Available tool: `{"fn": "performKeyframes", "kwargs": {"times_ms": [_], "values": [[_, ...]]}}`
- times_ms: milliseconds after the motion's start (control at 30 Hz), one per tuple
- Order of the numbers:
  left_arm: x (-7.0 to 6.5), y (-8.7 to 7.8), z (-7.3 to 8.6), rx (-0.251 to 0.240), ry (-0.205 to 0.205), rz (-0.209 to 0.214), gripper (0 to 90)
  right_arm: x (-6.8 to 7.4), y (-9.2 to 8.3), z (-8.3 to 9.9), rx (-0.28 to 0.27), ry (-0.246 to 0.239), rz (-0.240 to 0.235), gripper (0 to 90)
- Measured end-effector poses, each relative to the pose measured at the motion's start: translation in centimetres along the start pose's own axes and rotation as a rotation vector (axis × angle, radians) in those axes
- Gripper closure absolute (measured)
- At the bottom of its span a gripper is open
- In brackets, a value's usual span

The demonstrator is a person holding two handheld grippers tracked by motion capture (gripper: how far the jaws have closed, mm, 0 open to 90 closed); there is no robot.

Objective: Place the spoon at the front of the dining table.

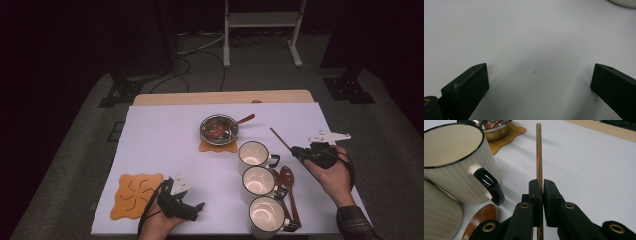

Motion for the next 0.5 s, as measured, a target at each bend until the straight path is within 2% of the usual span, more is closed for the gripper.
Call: {"fn": "performKeyframes", "kwargs": {"times_ms": [500], "values": [[0.0, 0.0, 0.0, -0.002, -0.002, 0.000, 0.6, 0.5, 0.6, -1.2, -0.009, -0.018, -0.017, 84.6]]}}
Point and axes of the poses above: each handheld gripper's, and its own axes: y roughly forward along the jaws, z roughly out of its underside, x roughly to its left, the point moved 4 cm from there along y, roughly forward along the jaws, and after that the axes turned 9 degrees about y, right-handed, at the moved point
